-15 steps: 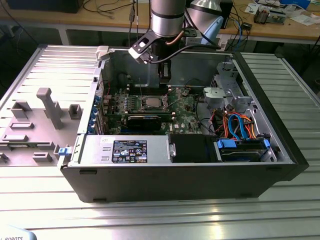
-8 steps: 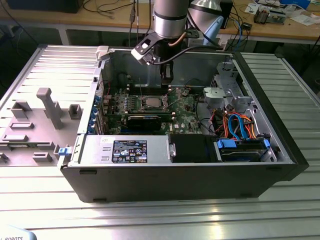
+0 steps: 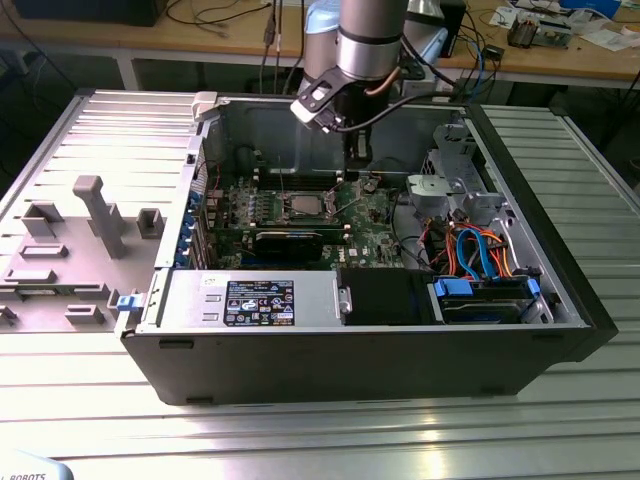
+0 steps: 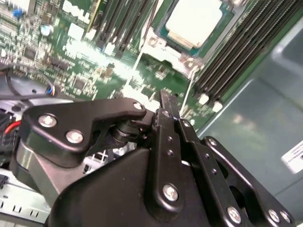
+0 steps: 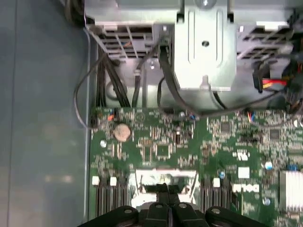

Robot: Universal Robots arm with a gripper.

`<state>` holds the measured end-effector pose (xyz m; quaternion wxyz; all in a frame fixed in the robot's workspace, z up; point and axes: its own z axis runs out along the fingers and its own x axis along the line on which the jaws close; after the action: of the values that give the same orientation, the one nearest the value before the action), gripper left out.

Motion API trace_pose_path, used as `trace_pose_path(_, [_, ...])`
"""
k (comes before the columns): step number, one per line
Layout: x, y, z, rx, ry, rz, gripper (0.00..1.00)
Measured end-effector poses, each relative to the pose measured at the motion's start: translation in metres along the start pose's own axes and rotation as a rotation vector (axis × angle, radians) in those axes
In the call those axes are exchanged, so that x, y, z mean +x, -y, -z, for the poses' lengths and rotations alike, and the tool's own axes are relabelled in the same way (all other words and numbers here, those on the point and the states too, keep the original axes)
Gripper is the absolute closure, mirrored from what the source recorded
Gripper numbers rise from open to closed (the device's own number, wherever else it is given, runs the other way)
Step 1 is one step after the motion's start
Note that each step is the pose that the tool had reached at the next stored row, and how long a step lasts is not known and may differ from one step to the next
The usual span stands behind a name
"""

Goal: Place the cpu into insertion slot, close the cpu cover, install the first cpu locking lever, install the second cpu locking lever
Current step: 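Close the cpu cover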

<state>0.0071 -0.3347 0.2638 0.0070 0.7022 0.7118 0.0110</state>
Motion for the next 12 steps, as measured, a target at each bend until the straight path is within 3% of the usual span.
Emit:
trace_pose_path(8, [0.0004, -0.0274, -0.0042, 0.0, 0.003, 0.001, 0.89])
trace_pose_path(12, [0.0003, -0.0299, -0.0094, -0.0001, 0.0029, 0.001, 0.89])
